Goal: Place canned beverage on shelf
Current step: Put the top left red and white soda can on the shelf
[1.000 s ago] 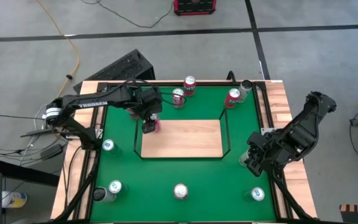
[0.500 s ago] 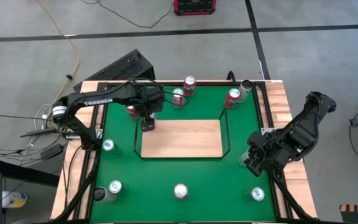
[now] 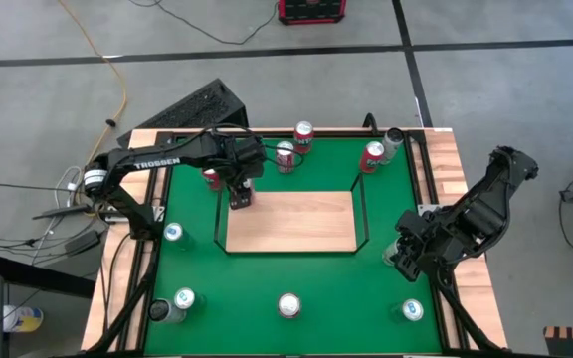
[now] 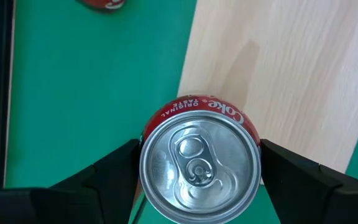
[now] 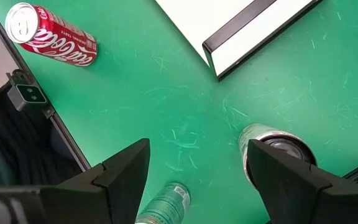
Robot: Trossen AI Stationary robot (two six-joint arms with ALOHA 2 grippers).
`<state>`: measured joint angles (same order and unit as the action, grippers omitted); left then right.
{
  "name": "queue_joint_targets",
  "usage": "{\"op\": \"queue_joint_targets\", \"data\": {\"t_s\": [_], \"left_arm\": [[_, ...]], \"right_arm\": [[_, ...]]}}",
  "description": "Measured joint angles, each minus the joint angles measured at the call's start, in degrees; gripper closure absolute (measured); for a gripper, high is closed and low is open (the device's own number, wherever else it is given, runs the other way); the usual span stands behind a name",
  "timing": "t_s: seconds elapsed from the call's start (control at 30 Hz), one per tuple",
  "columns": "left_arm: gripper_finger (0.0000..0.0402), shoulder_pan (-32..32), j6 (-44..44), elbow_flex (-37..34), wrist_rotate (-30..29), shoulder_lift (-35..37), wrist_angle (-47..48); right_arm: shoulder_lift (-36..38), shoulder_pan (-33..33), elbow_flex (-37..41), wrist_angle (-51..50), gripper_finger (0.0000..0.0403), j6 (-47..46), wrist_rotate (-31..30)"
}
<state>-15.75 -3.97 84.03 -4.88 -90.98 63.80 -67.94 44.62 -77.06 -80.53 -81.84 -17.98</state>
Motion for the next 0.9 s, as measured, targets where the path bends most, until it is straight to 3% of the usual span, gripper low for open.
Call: {"op": "queue_joint_targets", "data": {"t_s": [0.9], "left_arm": [[0.0127,0.4,0.4,-4.5,0.0,2.8,-3.5]], "right_arm": [[0.0,0.0,0.0,0.3,0.0106,0.7,0.0]]}}
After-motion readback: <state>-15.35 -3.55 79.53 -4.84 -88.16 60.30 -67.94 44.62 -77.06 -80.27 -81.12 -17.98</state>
